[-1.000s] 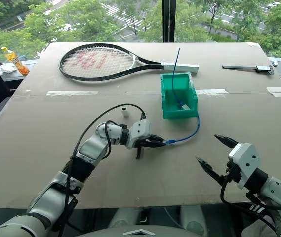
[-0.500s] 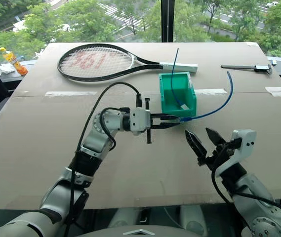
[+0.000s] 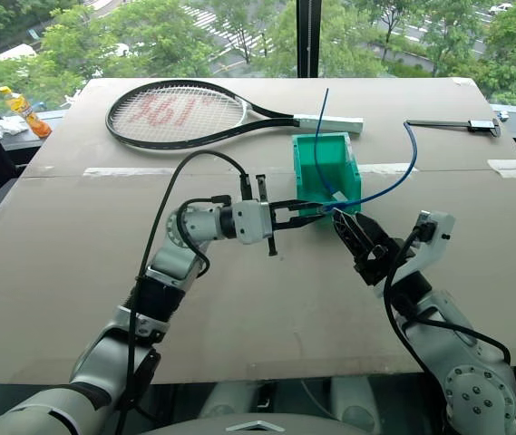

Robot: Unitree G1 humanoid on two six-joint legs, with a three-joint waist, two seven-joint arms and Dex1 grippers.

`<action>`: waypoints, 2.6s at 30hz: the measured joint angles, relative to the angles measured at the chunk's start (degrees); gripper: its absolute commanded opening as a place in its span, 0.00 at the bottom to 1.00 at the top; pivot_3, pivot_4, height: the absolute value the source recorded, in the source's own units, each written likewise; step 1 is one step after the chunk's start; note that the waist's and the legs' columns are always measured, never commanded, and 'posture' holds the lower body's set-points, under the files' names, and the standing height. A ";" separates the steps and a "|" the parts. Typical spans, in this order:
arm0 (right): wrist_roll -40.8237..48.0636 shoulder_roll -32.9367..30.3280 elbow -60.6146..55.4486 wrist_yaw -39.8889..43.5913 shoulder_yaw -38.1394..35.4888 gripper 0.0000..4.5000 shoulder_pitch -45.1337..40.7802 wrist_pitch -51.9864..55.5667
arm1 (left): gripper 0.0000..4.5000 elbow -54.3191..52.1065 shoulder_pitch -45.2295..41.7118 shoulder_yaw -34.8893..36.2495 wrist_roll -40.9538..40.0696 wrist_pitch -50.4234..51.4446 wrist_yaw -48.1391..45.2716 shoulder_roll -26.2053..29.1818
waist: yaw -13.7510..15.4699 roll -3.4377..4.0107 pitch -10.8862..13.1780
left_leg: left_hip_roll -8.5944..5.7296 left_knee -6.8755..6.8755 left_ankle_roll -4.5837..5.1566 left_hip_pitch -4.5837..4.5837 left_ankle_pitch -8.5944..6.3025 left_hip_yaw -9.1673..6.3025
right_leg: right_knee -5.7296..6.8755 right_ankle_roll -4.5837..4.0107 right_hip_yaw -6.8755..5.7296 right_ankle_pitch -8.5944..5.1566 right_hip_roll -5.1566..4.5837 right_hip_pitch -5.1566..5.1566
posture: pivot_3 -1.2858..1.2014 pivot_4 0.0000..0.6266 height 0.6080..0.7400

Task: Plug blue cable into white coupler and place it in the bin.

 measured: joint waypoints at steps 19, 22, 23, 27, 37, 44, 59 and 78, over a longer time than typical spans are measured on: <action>1.12 -0.18 4.74 2.00 3.23 0.01 -4.56 -0.41 | 0.00 -3.03 3.02 -0.07 -0.20 1.60 1.40 1.35 | 0.00 0.00 0.00 | 0.01 0.00 0.00 0.00 0.00 0.01 | 0.00 -0.01 0.02 0.01 0.00 0.00 | 0.52 0.24 1.00; 1.13 -0.60 5.34 2.56 3.59 0.00 -5.00 -0.38 | 0.30 -4.90 4.17 0.09 -2.18 5.06 1.30 1.68 | -0.05 0.01 0.00 | 0.02 -0.01 0.00 0.00 0.00 0.00 | 0.00 -0.01 0.01 0.01 0.01 0.00 | 0.52 0.24 1.00; 1.13 -0.78 5.56 2.59 3.61 0.00 -5.11 -0.38 | 0.40 -5.91 4.66 0.34 -3.11 6.67 1.34 1.89 | -0.06 0.00 0.00 | 0.03 -0.01 0.00 0.00 0.00 0.00 | 0.00 -0.01 0.01 0.01 0.01 0.00 | 0.52 0.24 1.00; 0.99 -1.59 6.14 2.98 3.60 0.00 -5.48 -0.37 | 0.80 -9.12 7.63 5.04 -6.41 15.17 4.34 3.87 | -0.43 0.01 0.00 | 0.06 -0.01 0.00 0.02 0.00 -0.01 | 0.02 0.01 0.01 0.00 0.03 -0.01 | 0.52 0.24 1.00; -1.19 -3.80 7.59 5.30 3.53 0.00 -5.28 -0.34 | 0.91 -8.13 17.12 20.59 -14.23 33.32 8.68 14.44 | -1.21 0.02 0.01 | 0.08 -0.04 0.00 0.02 0.00 -0.02 | 0.02 0.15 -0.02 -0.10 0.04 -0.05 | 0.52 0.24 1.00; -2.41 -3.85 7.69 6.03 4.35 0.00 -5.00 -0.23 | 0.91 10.95 8.88 18.85 -9.75 30.28 0.87 19.27 | -0.90 0.01 0.01 | 0.02 -0.04 0.00 -0.01 0.00 0.00 | 0.00 0.02 -0.02 -0.02 0.03 -0.05 | 0.52 0.24 1.00; -3.56 -3.59 3.81 3.78 4.39 0.00 -1.01 -0.41 | 0.42 42.07 -10.01 12.23 1.40 14.76 -4.60 13.13 | -1.11 -0.06 -0.01 | 0.02 -0.03 0.00 -0.05 0.00 0.00 | 0.01 -0.01 -0.03 0.02 0.01 -0.07 | 0.52 0.24 1.00; -13.29 -16.84 3.34 16.34 6.65 0.00 -5.12 -0.10 | 0.08 5.01 1.12 4.21 -3.50 36.85 -17.05 8.55 | -1.20 -0.12 0.01 | 0.05 0.02 0.03 -0.06 -0.02 0.00 | 0.01 0.04 -0.01 -0.03 0.00 -0.06 | 0.52 0.24 1.00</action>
